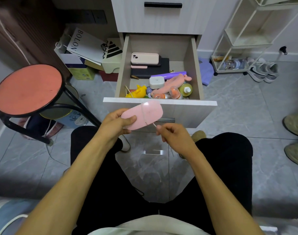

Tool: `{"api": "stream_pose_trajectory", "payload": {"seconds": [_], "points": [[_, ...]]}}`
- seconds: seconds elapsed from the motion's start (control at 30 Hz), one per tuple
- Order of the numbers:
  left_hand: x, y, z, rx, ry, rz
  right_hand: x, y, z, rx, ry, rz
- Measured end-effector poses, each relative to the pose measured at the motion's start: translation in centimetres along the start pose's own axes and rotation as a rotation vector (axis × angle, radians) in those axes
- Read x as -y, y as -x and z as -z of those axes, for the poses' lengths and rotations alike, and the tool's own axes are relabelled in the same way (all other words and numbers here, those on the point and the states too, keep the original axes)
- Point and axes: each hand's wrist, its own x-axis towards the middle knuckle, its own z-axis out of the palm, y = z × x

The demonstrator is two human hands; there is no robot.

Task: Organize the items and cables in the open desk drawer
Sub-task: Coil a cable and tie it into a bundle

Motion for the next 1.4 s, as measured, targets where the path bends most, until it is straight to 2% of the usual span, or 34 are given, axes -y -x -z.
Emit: {"api": "stream_pose_trajectory", "payload": {"seconds": [0.07,0.2,0.27,0.37,0.47,0.6,0.7,0.8,0.9,1.0,1.07,1.17,1.27,1.4], "points": [[0.0,-0.3,-0.1,-0.124,-0.164,-0.047,0.1,0.6,0.0,0.047,0.082,0.020],[-0.1,-0.1,-1.1,-0.172,-0.559,-0.282,0.8,0.9,0.2,0.168,0.291,0.028],[-0.4,0.3,-1.5,-0.117,-0.731,-0.351,1.6,0.6,0.6,0.119,0.338,0.093],[-0.7,0.7,-1.1,0.090,-0.834,-0.338,3.0,-0.3,1.8,-0.011,0.255,0.139],[-1.1,1.1,0.0,0.259,-0.759,-0.324,3.3,-1.0,2.5,-0.073,0.046,0.101],[-0.8,1.4,0.9,0.339,-0.405,-0.242,2.3,-1.4,1.9,0.039,-0.204,-0.012],[0.4,1.5,0.6,0.277,-0.158,-0.135,1.0,-1.1,0.7,0.054,-0.185,-0.091],[1.2,1.0,-0.2,0.055,0.092,-0.002,0.0,-0.5,-0.8,0.080,-0.099,-0.041],[1.6,0.3,-0.8,-0.162,-0.053,-0.022,-0.1,0.3,-1.5,0.133,0.078,0.012],[1.7,0.2,-1.1,-0.241,-0.420,-0.187,0.8,0.5,-1.3,0.180,0.321,0.093],[1.6,0.2,-1.0,-0.228,-0.682,-0.274,2.0,0.3,-0.8,0.188,0.417,0.162],[1.2,0.3,-0.6,-0.014,-0.889,-0.263,3.7,-0.5,0.9,0.112,0.420,0.229],[1.3,0.4,0.1,0.179,-0.899,-0.283,4.3,-1.6,2.2,0.032,0.350,0.221],[1.6,0.8,1.2,0.255,-0.526,-0.229,2.3,-2.8,1.9,0.098,0.110,0.095]]}}
